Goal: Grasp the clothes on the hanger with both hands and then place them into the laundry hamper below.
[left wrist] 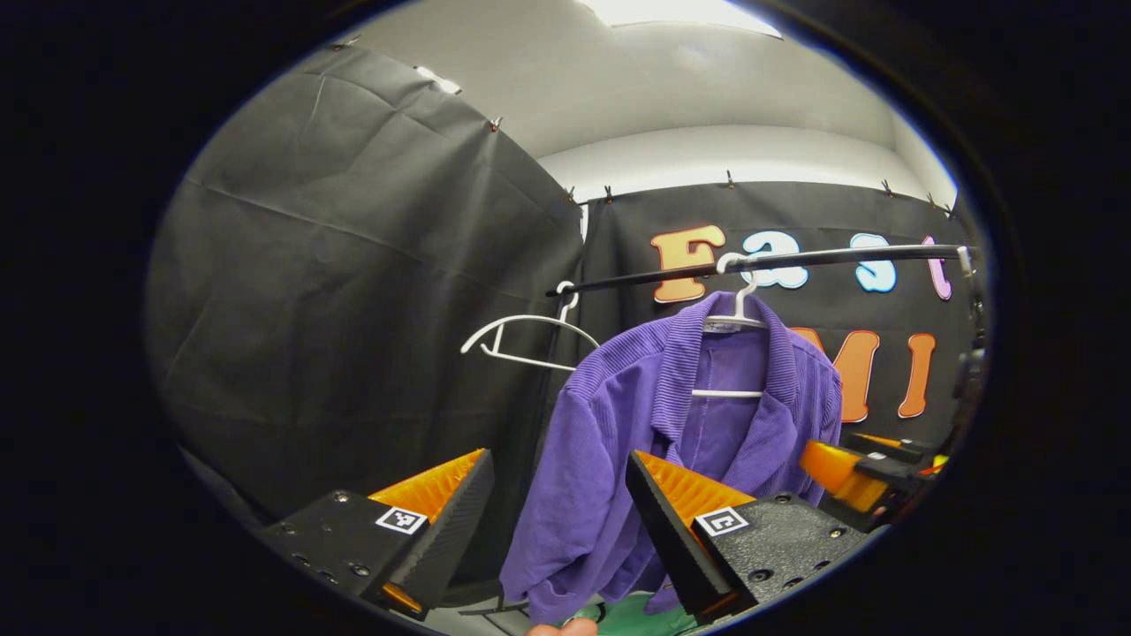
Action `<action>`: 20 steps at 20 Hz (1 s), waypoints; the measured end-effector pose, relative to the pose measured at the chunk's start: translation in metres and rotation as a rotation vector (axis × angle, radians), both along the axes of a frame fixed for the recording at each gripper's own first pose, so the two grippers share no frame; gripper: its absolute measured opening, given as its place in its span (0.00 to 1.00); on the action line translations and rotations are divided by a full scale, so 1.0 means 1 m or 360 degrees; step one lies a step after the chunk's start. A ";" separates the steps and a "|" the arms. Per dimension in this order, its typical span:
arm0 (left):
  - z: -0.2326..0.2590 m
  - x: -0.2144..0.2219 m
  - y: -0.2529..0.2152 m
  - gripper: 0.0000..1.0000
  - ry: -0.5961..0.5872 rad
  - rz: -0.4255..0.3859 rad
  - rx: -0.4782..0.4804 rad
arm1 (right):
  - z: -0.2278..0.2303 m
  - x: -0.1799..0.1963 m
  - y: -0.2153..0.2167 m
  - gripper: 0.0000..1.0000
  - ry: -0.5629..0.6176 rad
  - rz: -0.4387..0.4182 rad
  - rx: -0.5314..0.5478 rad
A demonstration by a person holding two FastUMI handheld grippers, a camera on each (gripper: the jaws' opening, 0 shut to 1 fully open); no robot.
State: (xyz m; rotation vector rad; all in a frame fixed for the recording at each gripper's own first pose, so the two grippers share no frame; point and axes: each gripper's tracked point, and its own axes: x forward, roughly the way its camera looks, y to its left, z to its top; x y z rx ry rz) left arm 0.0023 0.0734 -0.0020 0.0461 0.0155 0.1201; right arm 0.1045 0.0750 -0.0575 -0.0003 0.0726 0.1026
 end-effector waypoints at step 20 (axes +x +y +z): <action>-0.088 0.034 -0.075 0.93 0.0353 -0.0587 -0.0281 | 0.021 -0.002 -0.090 0.05 -0.0167 -0.0535 -0.0342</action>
